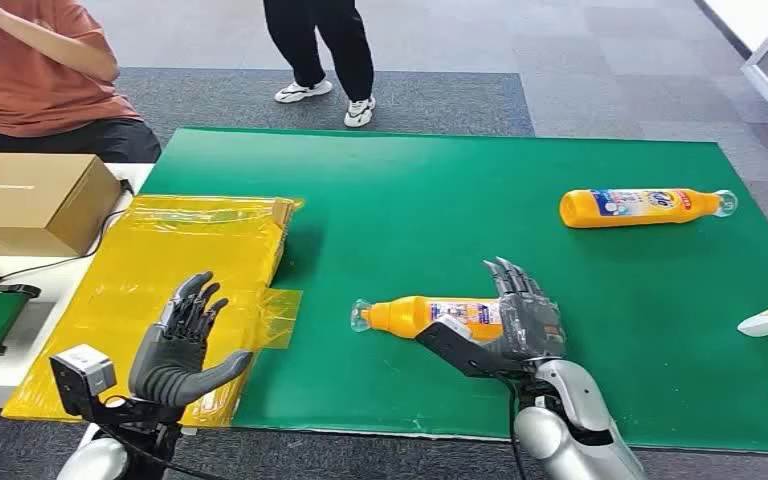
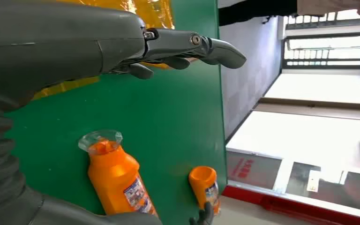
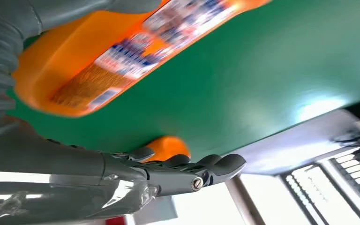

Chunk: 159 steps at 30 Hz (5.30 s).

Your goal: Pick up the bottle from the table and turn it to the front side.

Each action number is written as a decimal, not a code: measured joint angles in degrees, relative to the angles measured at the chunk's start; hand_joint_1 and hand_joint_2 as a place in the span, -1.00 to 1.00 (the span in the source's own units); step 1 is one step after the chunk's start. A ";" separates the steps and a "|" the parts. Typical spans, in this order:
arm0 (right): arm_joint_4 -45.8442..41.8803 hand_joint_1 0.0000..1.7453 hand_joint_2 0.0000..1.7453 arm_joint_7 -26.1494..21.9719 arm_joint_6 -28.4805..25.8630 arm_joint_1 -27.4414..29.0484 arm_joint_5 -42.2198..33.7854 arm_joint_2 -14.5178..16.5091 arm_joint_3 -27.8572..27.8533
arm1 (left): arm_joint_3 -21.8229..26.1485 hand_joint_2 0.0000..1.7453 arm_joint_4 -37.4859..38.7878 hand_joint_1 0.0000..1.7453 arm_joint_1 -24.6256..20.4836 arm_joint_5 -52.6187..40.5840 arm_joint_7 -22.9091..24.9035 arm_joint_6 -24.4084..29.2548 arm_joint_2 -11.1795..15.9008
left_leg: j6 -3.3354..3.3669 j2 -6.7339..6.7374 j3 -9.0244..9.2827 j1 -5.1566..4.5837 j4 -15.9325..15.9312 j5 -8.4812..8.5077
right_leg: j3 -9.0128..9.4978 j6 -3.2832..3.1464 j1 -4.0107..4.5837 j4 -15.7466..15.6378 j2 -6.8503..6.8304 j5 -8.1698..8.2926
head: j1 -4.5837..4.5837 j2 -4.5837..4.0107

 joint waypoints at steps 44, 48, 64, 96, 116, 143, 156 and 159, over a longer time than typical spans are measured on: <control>23.37 1.00 1.00 -14.70 10.21 -16.14 -16.52 0.32 0.16 | -1.46 1.00 -1.97 -1.00 -1.61 1.38 -0.67 -5.55 -0.12 | 0.02 0.00 0.03 0.00 0.00 0.23 | 0.04 0.05 0.00 0.00 0.00 0.23 | 0.00 -0.01; 16.04 1.00 1.00 -19.52 20.13 -13.49 -39.82 1.41 -2.88 | -1.43 1.00 -2.04 -1.00 -1.22 1.51 -1.56 -4.49 -0.02 | 0.02 -0.01 -0.01 0.00 0.00 0.22 | -0.01 0.05 0.00 0.00 0.00 0.21 | 0.01 -0.02; 1.47 1.00 1.00 -24.99 13.03 -6.51 -36.73 5.21 5.29 | -1.50 1.00 0.26 -1.00 -9.24 3.61 4.63 -4.14 0.18 | -0.01 -0.01 -0.04 0.01 0.00 0.26 | -0.07 0.03 0.01 0.01 0.00 0.21 | 0.00 0.00; 21.44 1.00 1.00 -24.18 1.29 -12.23 -23.48 8.07 17.53 | -22.07 1.00 12.58 -1.00 -31.41 -2.81 15.23 -12.77 9.47 | -0.01 -0.02 -0.10 0.01 0.00 0.30 | -0.08 0.04 0.02 0.03 -0.01 0.22 | -0.01 -0.01; 23.47 1.00 1.00 -22.89 -0.48 -13.22 -22.19 8.09 18.21 | -24.25 1.00 12.50 1.00 -32.39 0.94 16.51 -11.73 13.96 | -0.01 -0.03 -0.13 0.01 0.00 0.30 | -0.09 0.04 0.02 0.04 -0.02 0.22 | -0.01 -0.02; -1.05 -1.00 1.00 -21.33 14.78 -9.75 -46.69 7.63 2.10 | -20.53 1.00 2.60 1.00 -21.25 -81.41 20.50 26.67 11.56 | -0.01 -0.02 -0.17 0.01 0.00 0.30 | -0.20 0.03 0.00 0.02 -0.01 0.23 | 0.01 -0.01; -12.28 -1.00 1.00 -22.80 14.92 -9.25 -51.12 7.45 0.47 | -15.95 1.00 21.65 1.00 -22.44 -86.56 22.76 31.86 8.99 | -0.01 -0.01 -0.18 0.01 0.00 0.30 | -0.22 0.01 0.00 0.02 -0.01 0.24 | 0.00 0.00; -14.11 -1.00 1.00 -22.88 15.31 -9.18 -51.46 7.43 1.71 | -13.73 1.00 29.71 1.00 -23.74 -84.88 21.54 33.67 7.23 | -0.01 -0.01 -0.18 0.01 0.00 0.31 | -0.22 0.01 0.00 0.02 0.00 0.25 | -0.01 0.00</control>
